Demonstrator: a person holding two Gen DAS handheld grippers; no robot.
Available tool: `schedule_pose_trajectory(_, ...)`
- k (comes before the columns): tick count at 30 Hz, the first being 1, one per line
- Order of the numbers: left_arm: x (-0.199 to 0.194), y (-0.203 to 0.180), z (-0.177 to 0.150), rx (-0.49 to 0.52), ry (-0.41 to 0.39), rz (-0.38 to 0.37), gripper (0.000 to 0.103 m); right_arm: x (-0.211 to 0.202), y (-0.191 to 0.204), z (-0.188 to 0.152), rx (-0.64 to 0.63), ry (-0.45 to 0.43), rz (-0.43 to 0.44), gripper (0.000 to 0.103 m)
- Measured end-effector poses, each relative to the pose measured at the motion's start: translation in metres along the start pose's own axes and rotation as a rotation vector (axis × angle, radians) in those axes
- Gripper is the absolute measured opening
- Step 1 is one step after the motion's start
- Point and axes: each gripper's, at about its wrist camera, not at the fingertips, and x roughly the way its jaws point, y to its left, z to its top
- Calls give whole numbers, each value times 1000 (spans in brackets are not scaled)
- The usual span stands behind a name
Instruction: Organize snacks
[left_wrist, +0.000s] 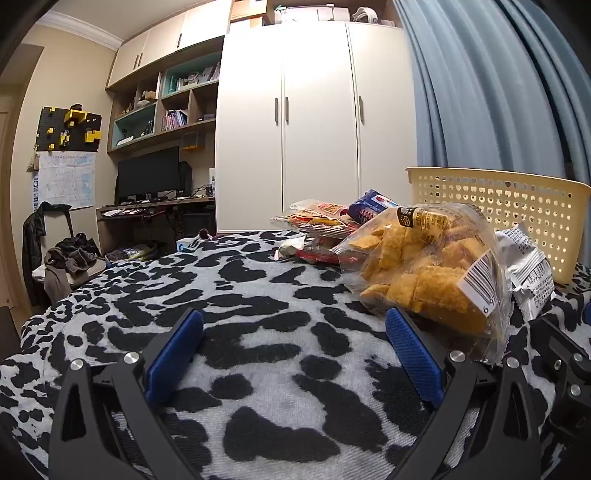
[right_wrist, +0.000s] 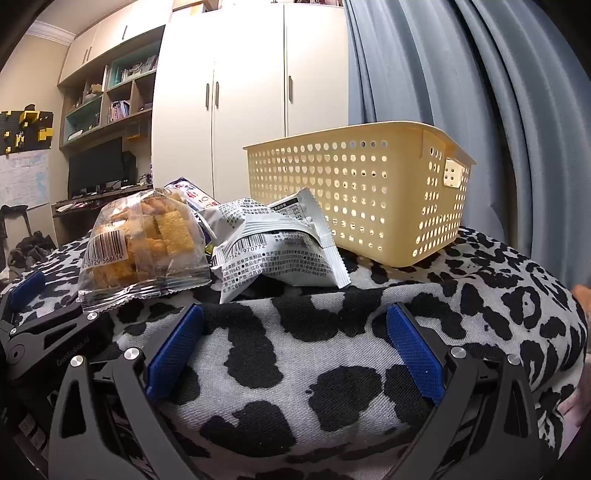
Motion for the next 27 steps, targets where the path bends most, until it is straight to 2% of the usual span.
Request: schedule_pose_trajectory(27, 0, 0, 0, 1, -3, 1, 98, 2, -2, 0, -1, 8, -3, 101)
